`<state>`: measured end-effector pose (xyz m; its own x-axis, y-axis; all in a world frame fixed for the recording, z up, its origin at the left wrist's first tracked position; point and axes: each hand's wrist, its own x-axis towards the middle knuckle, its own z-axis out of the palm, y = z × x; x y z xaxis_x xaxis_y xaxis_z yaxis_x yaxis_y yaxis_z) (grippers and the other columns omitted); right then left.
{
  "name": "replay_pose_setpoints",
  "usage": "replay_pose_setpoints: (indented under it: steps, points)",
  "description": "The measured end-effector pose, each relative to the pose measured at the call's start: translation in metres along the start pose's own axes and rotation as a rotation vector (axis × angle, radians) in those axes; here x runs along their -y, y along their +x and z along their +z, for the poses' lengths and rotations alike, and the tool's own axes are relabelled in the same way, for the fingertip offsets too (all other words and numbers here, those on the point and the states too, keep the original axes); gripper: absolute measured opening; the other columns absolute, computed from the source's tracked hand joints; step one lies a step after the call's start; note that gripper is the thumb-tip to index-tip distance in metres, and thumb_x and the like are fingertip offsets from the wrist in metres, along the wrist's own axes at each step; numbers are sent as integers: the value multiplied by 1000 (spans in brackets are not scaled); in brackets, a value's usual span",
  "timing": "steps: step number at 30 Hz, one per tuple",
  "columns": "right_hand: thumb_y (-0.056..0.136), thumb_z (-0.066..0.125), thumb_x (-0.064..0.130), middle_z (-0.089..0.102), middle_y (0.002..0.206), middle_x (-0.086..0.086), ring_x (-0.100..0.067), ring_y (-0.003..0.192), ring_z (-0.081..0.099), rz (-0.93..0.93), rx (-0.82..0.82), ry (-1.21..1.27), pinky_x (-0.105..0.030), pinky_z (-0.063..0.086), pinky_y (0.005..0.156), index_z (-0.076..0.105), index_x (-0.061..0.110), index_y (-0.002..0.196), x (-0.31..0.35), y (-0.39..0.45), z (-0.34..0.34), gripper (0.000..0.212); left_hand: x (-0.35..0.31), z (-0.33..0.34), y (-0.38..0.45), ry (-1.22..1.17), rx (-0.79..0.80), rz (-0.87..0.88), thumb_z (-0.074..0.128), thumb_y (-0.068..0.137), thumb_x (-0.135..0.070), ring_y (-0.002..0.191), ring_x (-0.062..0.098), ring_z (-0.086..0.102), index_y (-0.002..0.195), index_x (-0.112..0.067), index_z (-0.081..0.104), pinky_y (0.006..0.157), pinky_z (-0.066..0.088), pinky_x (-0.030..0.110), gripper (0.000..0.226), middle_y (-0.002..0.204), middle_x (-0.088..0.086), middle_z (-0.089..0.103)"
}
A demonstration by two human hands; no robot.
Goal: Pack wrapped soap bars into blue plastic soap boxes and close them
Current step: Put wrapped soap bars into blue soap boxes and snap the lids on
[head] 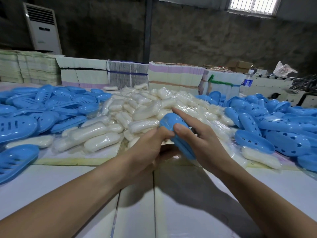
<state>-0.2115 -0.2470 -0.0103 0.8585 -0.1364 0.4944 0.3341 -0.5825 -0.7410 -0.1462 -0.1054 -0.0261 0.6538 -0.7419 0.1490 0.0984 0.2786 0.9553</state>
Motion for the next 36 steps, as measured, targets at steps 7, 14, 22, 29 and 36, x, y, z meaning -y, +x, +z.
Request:
replay_pose_setpoints:
  steps: [7, 14, 22, 29, 36]
  points:
    - [85, 51, 47, 60, 127, 14, 0, 119, 53, 15, -19, 30, -36, 42, 107, 51, 43, 135, 1, -1, 1, 49, 3, -1, 0, 75, -11, 70, 56, 83, -29, 96, 21, 70, 133, -25, 53, 98, 55, 43, 51, 111, 2, 73]
    - [86, 54, 44, 62, 128, 16, -2, 121, 55, 25, -33, 80, -40, 43, 106, 57, 39, 132, 0, -1, 1, 46, 6, 3, -1, 112, -53, 42, 54, 82, -33, 93, 20, 73, 127, -26, 59, 79, 60, 28, 46, 125, 12, 67]
    - [84, 53, 45, 62, 126, 23, 5, 117, 56, 49, 9, 119, -25, 45, 100, 56, 42, 129, 0, 2, 0, 45, 4, 2, -2, 99, -65, 43, 58, 82, -35, 90, 20, 72, 129, -19, 56, 73, 60, 28, 50, 118, 17, 68]
    - [87, 53, 46, 56, 134, 22, 4, 122, 51, 22, 18, 95, -29, 44, 104, 50, 46, 134, -1, 0, -2, 47, -2, 2, -6, 96, -24, 56, 63, 96, -31, 116, 31, 66, 138, -24, 52, 100, 55, 45, 44, 130, 16, 64]
    - [87, 52, 47, 55, 135, 23, 7, 124, 48, 28, -10, 69, -28, 40, 108, 50, 44, 135, -2, 0, 2, 48, -2, 4, -5, 92, -67, 29, 49, 102, -17, 101, 24, 66, 134, -9, 54, 88, 61, 45, 33, 130, 26, 61]
